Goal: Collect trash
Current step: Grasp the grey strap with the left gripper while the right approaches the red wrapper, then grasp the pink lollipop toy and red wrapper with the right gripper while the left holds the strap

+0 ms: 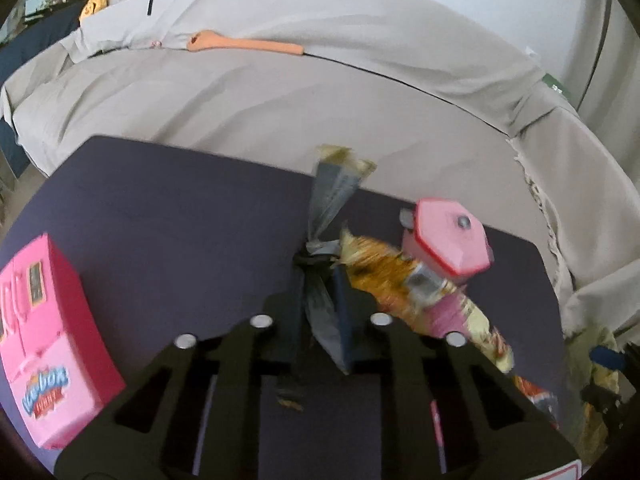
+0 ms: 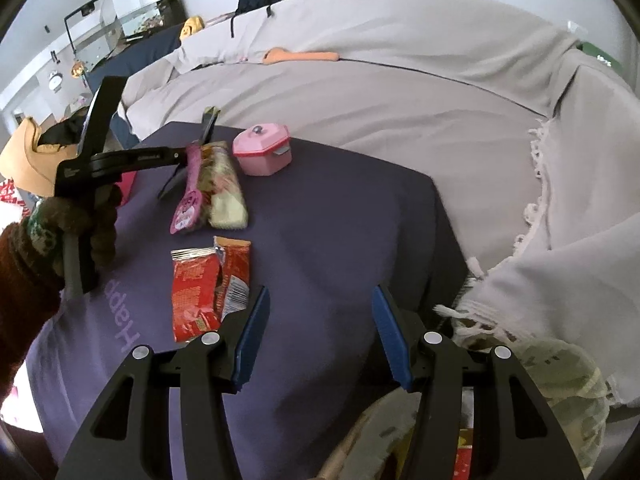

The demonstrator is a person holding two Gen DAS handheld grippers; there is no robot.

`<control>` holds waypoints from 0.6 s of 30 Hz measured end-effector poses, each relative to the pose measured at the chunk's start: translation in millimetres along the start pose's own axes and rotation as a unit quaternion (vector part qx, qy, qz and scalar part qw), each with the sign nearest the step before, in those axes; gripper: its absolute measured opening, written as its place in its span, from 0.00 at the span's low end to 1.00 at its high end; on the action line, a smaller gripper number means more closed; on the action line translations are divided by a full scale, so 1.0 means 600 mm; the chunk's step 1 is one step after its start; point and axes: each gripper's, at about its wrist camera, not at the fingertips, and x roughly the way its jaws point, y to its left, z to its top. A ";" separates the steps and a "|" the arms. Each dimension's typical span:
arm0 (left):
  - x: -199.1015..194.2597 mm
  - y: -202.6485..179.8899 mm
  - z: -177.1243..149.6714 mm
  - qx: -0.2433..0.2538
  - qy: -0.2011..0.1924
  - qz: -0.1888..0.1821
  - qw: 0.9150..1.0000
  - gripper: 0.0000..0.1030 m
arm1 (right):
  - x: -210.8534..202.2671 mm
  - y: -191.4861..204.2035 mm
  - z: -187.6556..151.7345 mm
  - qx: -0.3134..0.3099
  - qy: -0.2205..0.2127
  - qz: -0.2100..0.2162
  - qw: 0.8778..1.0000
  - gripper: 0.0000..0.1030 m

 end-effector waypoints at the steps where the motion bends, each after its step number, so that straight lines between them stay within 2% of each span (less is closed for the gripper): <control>1: -0.008 0.004 -0.007 -0.003 0.002 0.000 1.000 0.12 | 0.004 0.005 0.003 -0.002 0.002 0.005 1.000 0.49; 3: -0.031 0.016 -0.026 -0.017 0.010 -0.001 1.000 0.06 | 0.009 0.017 0.009 -0.005 0.002 0.014 1.000 0.49; 6: -0.070 0.035 -0.056 -0.036 0.022 -0.017 0.999 0.06 | 0.019 0.046 0.027 -0.022 0.002 0.031 0.999 0.49; 11: -0.141 0.057 -0.107 -0.027 0.020 -0.030 0.999 0.06 | 0.048 0.098 0.060 -0.047 0.008 0.044 0.998 0.49; 14: -0.167 0.062 -0.132 -0.013 0.009 -0.024 1.000 0.07 | 0.071 0.140 0.080 -0.063 0.011 0.053 0.997 0.49; 16: -0.173 0.065 -0.143 -0.004 0.004 -0.017 1.000 0.15 | 0.085 0.161 0.087 -0.074 0.013 0.049 0.996 0.49; 17: -0.174 0.067 -0.148 -0.003 0.003 -0.013 1.000 0.26 | 0.095 0.172 0.090 -0.078 0.015 0.046 0.996 0.49; 18: -0.175 0.071 -0.154 -0.007 0.001 -0.010 1.000 0.33 | 0.105 0.182 0.093 -0.079 0.019 0.041 0.996 0.49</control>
